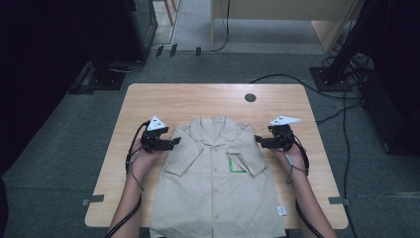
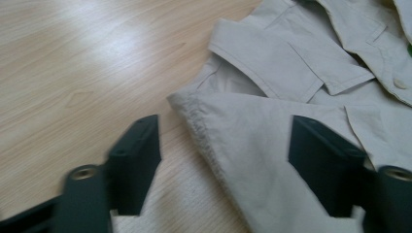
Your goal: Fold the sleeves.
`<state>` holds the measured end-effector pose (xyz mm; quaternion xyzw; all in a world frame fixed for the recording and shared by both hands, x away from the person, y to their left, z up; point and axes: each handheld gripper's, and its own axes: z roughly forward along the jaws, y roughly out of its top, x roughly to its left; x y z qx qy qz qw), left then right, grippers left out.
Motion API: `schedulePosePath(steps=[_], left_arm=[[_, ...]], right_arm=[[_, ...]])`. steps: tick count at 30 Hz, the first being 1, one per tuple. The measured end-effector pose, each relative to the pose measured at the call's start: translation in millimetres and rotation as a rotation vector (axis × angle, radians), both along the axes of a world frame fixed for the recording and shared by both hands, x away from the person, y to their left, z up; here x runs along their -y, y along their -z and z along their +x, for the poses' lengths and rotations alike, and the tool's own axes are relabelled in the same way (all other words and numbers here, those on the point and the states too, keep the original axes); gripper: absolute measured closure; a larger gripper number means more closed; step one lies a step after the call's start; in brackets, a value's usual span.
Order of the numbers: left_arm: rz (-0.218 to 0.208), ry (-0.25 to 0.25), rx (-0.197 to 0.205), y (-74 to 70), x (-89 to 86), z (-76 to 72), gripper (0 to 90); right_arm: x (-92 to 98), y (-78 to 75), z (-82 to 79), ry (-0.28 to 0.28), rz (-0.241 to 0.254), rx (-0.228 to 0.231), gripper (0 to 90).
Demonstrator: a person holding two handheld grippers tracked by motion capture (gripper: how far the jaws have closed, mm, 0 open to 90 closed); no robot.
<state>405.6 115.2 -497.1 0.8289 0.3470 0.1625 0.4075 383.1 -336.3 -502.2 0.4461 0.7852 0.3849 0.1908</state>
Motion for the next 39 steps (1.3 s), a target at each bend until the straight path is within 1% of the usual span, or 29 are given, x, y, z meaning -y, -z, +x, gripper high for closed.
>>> schedulePosePath(steps=[3,5,6,7,9,10,11,12,13,15,16,20,22,24,26,30,33,34,35,39], left_arm=[[0.000,-0.007,-0.010,1.9,5.3,2.9,32.0],[0.017,-0.008,-0.007,2.5,8.0,4.1,32.1],[0.017,-0.008,-0.007,2.5,8.0,4.1,32.1],[0.032,-0.009,-0.008,3.0,10.2,5.2,32.1],[0.033,-0.009,-0.010,2.9,10.8,5.6,32.3],[0.026,-0.010,-0.015,2.7,11.8,6.6,33.0],[0.026,-0.010,-0.015,2.7,11.8,6.6,33.1],[0.032,-0.011,-0.014,2.4,12.3,7.2,33.1],[0.035,-0.011,-0.014,2.4,12.7,7.7,33.5],[0.039,-0.012,-0.017,2.4,13.4,8.8,33.7],[0.039,-0.010,-0.020,2.3,13.6,9.9,35.4],[0.043,-0.017,-0.022,3.5,14.8,11.5,35.5],[0.041,-0.018,-0.023,4.2,15.1,12.0,38.8],[0.044,-0.017,-0.022,4.9,16.6,12.5,38.8],[0.053,-0.013,-0.019,5.3,17.7,12.6,41.4],[0.065,-0.010,-0.018,6.6,21.9,13.8,42.2],[0.069,-0.017,-0.020,7.5,22.7,14.7,43.0],[0.071,-0.017,-0.020,7.8,22.9,14.8,43.2],[0.071,-0.017,-0.020,7.8,22.9,14.8,43.6],[0.073,-0.021,-0.027,10.1,23.9,15.1,45.5]], right_arm=[[-0.9,-0.1,0.8,0.000,0.001,-0.001,26.5],[-0.9,-0.2,1.2,0.001,0.002,0.001,26.7],[-1.0,-0.3,1.5,0.002,0.005,-0.002,26.7],[-1.2,-0.3,1.7,0.002,0.006,-0.003,26.8],[-1.7,-0.3,2.1,-0.001,0.008,-0.001,26.8],[-3.0,-0.6,2.3,-0.003,0.006,0.000,27.0],[-3.6,-0.9,2.5,-0.003,0.007,0.001,31.3],[-3.6,-0.9,2.5,-0.003,0.007,0.001,31.3],[-4.7,-2.1,2.3,-0.004,0.011,0.006,33.9],[-5.0,-2.7,2.7,-0.005,0.011,0.008,33.9],[-6.3,-4.3,3.4,-0.007,0.016,0.008,33.9],[-10.2,-6.2,5.4,-0.015,0.015,0.012,34.0],[-12.3,-5.7,7.6,-0.015,0.016,0.011,34.0],[-14.5,-5.1,9.7,-0.017,0.019,0.008,34.3],[-17.2,-5.2,11.2,-0.022,0.024,0.011,34.4],[-23.3,-4.8,13.6,-0.034,0.034,0.015,35.5],[-26.6,-1.3,16.5,-0.036,0.060,0.016,35.5],[-27.5,0.0,17.2,-0.038,0.067,0.016,36.4],[-28.6,1.2,17.3,-0.038,0.070,0.019,39.4],[-31.4,4.3,17.0,-0.047,0.076,0.027,41.6]])
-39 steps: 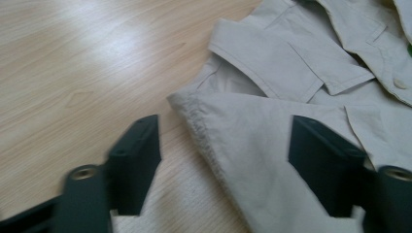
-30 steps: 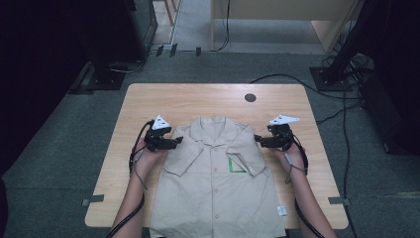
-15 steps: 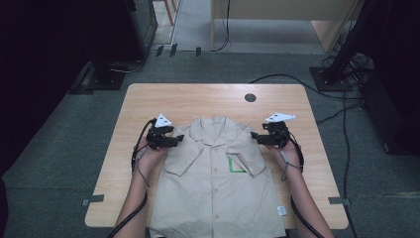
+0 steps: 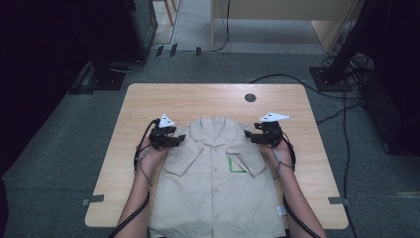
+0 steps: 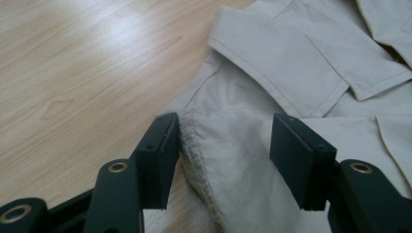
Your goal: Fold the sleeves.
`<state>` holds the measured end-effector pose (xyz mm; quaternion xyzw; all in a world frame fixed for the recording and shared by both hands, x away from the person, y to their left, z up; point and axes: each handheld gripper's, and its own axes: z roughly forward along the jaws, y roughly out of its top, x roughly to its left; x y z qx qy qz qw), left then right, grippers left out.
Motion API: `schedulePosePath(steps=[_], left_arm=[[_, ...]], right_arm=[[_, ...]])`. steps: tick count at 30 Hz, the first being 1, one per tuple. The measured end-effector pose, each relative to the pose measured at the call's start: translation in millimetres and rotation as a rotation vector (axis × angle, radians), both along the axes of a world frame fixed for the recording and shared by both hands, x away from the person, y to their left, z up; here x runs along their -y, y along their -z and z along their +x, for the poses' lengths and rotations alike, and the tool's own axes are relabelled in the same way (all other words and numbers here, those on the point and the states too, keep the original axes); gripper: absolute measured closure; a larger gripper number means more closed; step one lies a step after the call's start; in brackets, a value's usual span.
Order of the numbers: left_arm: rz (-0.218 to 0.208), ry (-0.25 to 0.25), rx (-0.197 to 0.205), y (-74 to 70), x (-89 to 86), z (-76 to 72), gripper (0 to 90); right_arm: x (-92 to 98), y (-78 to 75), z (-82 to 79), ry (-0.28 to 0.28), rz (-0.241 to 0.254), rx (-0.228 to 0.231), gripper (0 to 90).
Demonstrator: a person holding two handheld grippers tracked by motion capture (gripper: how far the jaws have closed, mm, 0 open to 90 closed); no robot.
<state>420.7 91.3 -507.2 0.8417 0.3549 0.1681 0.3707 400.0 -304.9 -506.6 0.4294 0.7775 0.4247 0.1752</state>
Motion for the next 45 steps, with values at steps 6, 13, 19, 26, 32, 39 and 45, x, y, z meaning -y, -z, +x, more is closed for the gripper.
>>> schedulePosePath(steps=[6,13,19,26,32,39,45], left_arm=[[0.007,-0.035,-0.001,0.5,0.3,0.1,62.2],[-0.032,-0.060,-0.037,1.5,-10.5,-1.7,84.1],[-0.046,-0.070,-0.048,2.8,-16.6,-1.4,86.7],[-0.052,-0.080,-0.050,3.9,-21.5,-1.0,87.4],[-0.048,-0.076,-0.047,5.3,-21.9,-1.1,87.5],[-0.048,-0.079,-0.045,6.1,-22.5,-1.2,87.5],[-0.051,-0.079,-0.048,6.8,-24.0,-1.0,87.4]], right_arm=[[-7.5,6.9,2.3,-0.006,0.008,-0.045,53.1],[-4.9,8.4,2.4,0.036,-0.058,-0.043,83.2],[12.7,7.8,0.2,0.086,-0.021,-0.037,83.2],[21.4,12.8,-2.6,0.100,-0.042,-0.051,83.7],[24.2,14.5,-3.5,0.103,-0.031,-0.055,83.3],[26.2,15.6,-3.7,0.103,-0.035,-0.054,82.3],[28.7,15.8,-4.2,0.122,-0.043,-0.048,81.7]])
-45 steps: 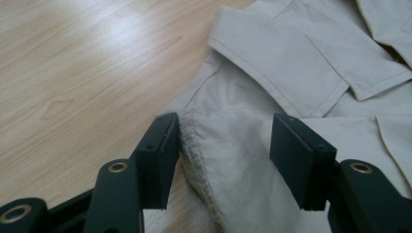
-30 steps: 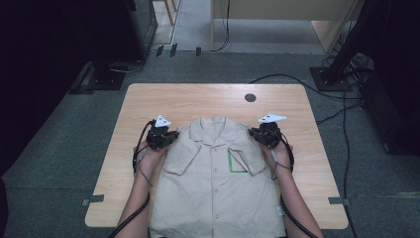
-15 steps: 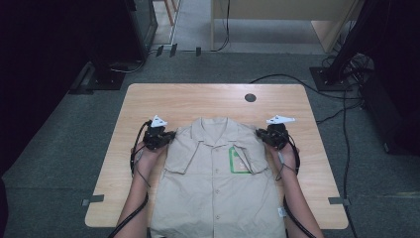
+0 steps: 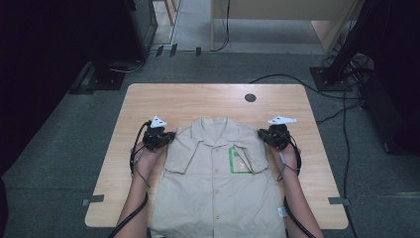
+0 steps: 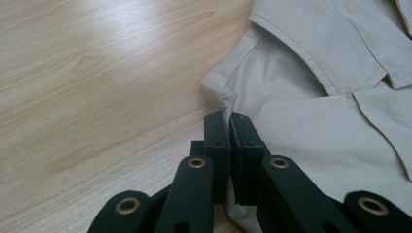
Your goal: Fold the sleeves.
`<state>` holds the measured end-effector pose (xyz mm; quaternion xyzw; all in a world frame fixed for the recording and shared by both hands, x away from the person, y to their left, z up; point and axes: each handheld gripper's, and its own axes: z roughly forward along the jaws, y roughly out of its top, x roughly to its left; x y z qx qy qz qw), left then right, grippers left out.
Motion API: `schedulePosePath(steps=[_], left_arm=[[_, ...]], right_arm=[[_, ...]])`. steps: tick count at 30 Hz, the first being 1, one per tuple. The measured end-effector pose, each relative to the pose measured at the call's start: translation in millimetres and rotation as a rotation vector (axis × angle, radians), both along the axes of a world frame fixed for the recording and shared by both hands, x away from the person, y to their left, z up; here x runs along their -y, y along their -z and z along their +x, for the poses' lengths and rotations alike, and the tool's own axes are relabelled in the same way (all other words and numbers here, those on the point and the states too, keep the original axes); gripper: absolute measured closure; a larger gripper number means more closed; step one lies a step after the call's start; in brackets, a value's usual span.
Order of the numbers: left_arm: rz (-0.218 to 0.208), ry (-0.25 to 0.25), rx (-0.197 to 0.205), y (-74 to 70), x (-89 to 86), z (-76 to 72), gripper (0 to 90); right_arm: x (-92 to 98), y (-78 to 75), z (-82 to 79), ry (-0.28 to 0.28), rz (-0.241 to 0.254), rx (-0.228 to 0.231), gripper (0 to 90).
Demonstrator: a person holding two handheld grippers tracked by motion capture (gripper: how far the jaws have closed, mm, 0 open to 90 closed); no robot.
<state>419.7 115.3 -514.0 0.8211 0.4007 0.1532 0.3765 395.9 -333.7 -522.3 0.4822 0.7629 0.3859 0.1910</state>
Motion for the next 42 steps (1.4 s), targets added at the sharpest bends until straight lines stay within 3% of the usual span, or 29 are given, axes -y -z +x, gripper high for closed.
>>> schedulePosePath(steps=[8,17,25,42], left_arm=[[0.004,0.002,0.012,0.4,-0.8,-0.2,83.7],[-0.021,-0.019,0.039,-1.9,-5.7,0.2,69.8],[-0.037,0.001,0.073,-3.7,-4.8,0.3,58.7],[-0.044,0.027,0.086,-2.5,1.0,2.0,47.4]], right_arm=[[1.6,0.1,-0.1,-0.001,0.003,0.003,81.0],[4.8,-1.6,-1.1,-0.016,0.030,0.033,72.6],[3.1,-2.5,-1.7,-0.050,0.049,0.043,63.7],[-2.2,-0.1,1.9,-0.094,0.040,0.054,50.9]])
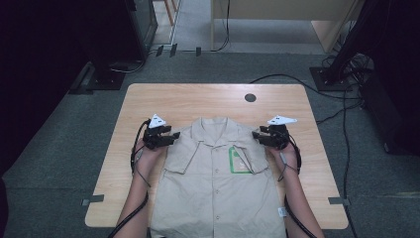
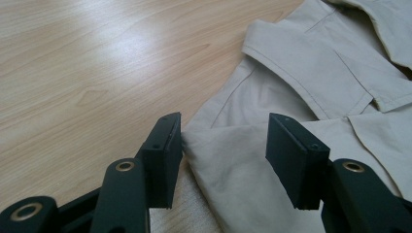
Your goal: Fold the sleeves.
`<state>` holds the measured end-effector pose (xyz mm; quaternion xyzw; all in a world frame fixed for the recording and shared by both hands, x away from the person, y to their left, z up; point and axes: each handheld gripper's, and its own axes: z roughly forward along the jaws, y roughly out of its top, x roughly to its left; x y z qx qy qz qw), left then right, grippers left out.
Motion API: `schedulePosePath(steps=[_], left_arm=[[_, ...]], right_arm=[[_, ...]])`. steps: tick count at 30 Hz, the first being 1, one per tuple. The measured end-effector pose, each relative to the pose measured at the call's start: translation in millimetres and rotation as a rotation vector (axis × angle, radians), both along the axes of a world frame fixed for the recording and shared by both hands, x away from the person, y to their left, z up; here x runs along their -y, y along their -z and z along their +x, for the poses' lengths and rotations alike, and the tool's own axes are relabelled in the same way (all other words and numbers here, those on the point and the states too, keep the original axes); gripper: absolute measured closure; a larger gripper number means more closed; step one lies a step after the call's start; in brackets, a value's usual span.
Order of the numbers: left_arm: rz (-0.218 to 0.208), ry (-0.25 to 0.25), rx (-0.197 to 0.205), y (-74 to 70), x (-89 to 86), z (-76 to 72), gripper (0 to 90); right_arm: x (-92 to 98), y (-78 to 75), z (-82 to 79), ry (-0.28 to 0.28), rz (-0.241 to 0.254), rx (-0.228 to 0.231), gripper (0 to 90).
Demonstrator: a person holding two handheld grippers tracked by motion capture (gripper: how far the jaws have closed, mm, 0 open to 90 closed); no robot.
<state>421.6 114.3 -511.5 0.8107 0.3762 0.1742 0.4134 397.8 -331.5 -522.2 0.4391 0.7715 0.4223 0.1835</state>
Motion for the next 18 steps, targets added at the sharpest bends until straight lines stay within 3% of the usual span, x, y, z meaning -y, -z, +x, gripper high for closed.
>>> schedulePosePath(steps=[5,8,13,18], left_arm=[[-0.009,0.030,0.014,-0.2,4.2,1.2,41.4],[-0.044,0.038,0.009,-1.7,6.3,1.9,41.3],[0.000,0.072,0.021,-1.8,14.0,2.0,40.7],[0.012,0.094,0.026,-0.9,16.9,4.7,39.0]], right_arm=[[-4.7,0.3,1.9,-0.029,-0.022,0.007,49.7],[-7.2,-2.6,4.2,-0.037,-0.013,-0.008,47.8],[-8.8,-2.8,7.2,-0.053,-0.026,-0.016,44.9],[-9.5,-2.5,9.2,-0.066,-0.020,-0.006,44.9]])
